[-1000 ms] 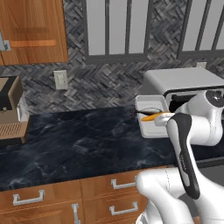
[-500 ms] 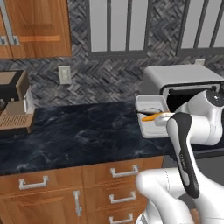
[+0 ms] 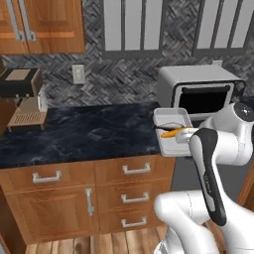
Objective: Place the tupperware on the second highest shelf of the fridge. Make space for the tupperware among the existing items by rearranging them on the shelves if needed. Close the fridge door when finished.
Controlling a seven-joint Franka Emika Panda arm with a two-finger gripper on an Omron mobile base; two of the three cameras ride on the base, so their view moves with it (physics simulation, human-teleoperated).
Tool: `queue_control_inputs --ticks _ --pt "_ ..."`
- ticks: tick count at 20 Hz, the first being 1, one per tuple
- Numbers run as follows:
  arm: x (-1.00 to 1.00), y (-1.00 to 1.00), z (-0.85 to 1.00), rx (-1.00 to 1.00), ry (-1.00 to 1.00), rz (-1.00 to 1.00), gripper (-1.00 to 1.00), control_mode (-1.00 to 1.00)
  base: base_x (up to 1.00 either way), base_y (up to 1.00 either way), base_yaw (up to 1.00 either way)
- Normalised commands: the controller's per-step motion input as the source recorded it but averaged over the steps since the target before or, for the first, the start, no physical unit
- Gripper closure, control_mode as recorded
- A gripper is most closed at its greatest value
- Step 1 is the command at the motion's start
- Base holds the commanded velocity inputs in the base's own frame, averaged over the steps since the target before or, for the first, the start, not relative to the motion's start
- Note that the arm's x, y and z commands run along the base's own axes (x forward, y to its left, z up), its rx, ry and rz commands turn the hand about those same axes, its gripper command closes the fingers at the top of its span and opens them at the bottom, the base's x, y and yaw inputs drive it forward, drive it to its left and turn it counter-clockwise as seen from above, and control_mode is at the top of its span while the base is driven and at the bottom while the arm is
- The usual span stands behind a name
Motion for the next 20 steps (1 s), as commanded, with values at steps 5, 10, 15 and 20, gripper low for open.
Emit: queue_control_inputs --ticks 5,10,15,20 --pt "0.00 0.00 0.00 0.00 0.00 0.00 1.00 1.00 -0.53 0.30 0.00" --pt "0.00 0.00 0.00 0.00 0.00 0.00 1.00 1.00 -0.89 0.00 0.23" --pt "0.00 0.00 0.00 0.00 0.00 0.00 1.00 1.00 -0.74 0.05 0.52" --pt "0.00 0.00 0.00 0.00 0.00 0.00 1.00 1.00 -0.47 0.22 0.61"
